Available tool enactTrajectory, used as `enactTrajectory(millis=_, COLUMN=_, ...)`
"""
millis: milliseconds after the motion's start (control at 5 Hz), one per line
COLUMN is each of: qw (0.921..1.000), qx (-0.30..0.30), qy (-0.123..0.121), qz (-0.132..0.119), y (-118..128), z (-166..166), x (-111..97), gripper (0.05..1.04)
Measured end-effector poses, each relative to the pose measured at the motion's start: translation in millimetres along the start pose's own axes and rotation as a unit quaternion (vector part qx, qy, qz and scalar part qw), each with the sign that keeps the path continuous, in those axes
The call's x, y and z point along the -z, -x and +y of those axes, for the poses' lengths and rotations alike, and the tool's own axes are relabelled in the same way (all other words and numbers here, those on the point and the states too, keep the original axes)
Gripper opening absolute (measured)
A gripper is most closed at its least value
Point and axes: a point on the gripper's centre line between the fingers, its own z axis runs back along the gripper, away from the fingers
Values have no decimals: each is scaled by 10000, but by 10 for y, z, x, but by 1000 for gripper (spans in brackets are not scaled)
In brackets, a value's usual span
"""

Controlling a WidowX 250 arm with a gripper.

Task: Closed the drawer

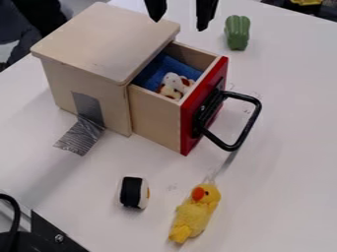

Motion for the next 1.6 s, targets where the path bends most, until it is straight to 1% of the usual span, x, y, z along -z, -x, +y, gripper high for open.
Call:
enactTrajectory(millis=200, qw=9998, qx=7, qy=-18, qz=183, y=29, z=1, x=100, gripper=999)
enactTrajectory(millis=400, qw=9990, qx=329, qy=-19, qz=295, y=-86, z=-238, x=169, gripper=998)
enactTrajectory(millis=600, qw=9975, qx=645, qy=-35, qz=277, y=-230, z=-619, x=202, gripper=999)
enactTrajectory(millis=800, qw=9927, qx=1126, qy=-122, qz=423, y=-368, z=-991, x=340, gripper=999)
enactTrajectory(millis=1000, qw=9874, qx=1439, qy=-205, qz=619, y=-423, z=-1298, x=494, gripper=999)
enactTrajectory(millis=1200, qw=9861, qx=1512, qy=-336, qz=597, y=-345, z=-1428, x=609, gripper=998)
enactTrajectory(millis=1400, qw=9831, qx=1587, qy=-508, qz=754, y=-230, z=-1437, x=678, gripper=999)
enactTrajectory(millis=1600, qw=9810, qx=1520, qy=-668, qz=1006, y=-75, z=-1348, x=858, gripper=999)
